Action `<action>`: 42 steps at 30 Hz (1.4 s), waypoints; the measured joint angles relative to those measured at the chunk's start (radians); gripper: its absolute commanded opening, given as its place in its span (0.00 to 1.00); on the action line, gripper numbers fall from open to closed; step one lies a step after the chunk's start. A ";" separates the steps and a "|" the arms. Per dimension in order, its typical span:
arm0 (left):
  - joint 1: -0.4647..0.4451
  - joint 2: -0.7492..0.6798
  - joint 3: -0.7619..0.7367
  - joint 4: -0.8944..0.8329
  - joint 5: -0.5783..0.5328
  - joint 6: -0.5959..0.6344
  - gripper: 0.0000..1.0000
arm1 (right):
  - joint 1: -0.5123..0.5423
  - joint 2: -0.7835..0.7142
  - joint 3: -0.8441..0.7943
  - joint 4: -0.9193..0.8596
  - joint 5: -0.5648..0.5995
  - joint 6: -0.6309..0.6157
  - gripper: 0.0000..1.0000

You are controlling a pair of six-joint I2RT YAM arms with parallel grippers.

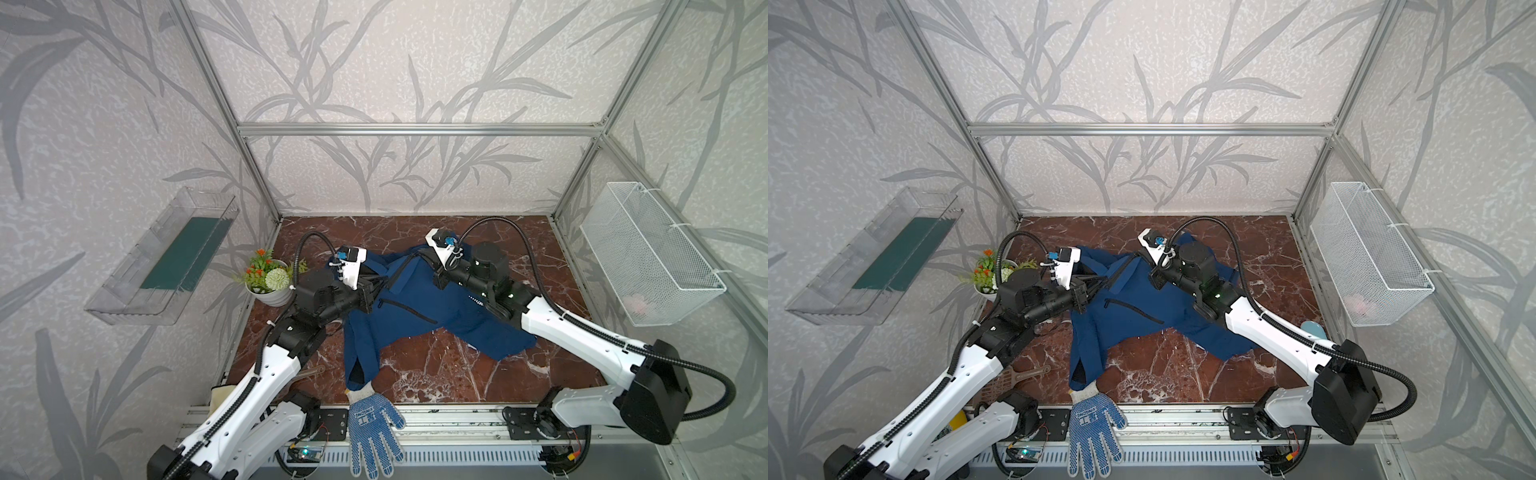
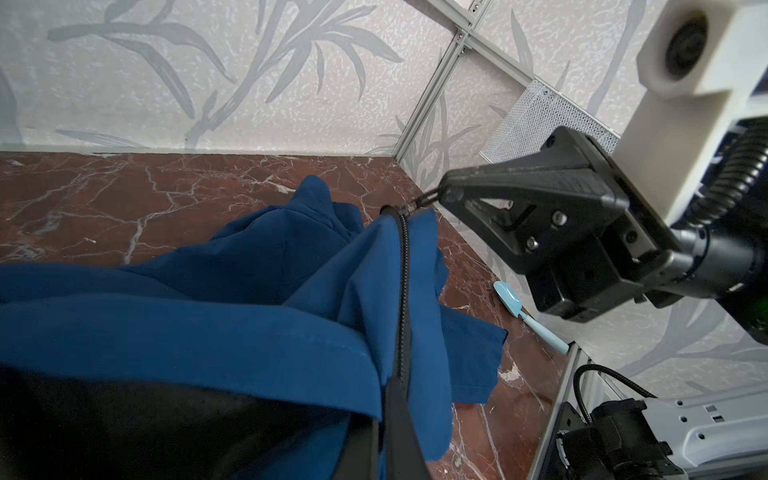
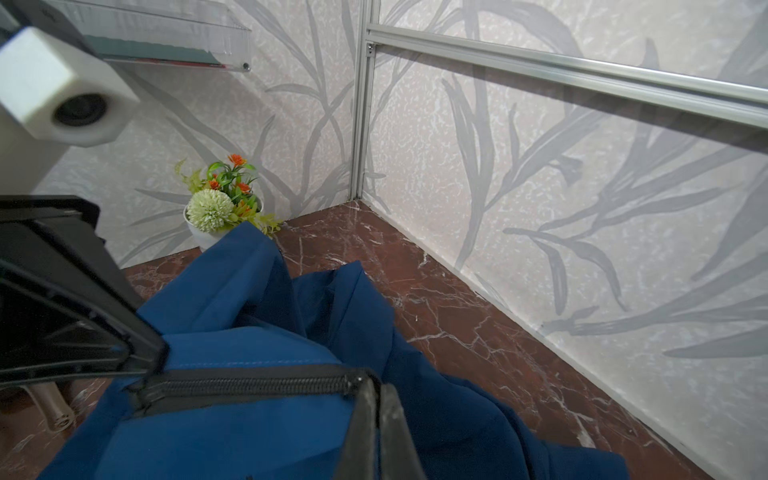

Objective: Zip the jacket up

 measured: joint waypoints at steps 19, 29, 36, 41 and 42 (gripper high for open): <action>0.256 0.557 0.756 -0.249 -0.018 0.587 0.00 | -0.388 0.201 0.549 -0.270 0.045 -0.055 0.00; 0.280 0.262 0.347 -0.437 -0.072 0.737 0.00 | -0.322 -0.475 -0.137 -0.454 0.090 0.173 0.00; 0.301 0.278 0.100 -0.512 -0.193 0.792 0.00 | -0.300 -0.638 -0.469 -0.594 0.220 0.434 0.00; 0.305 0.278 0.066 -0.484 -0.310 0.821 0.00 | -0.300 -0.637 -0.496 -0.628 0.322 0.551 0.00; 0.306 0.279 0.064 -0.475 -0.331 0.823 0.00 | -0.300 -0.636 -0.496 -0.630 0.342 0.570 0.00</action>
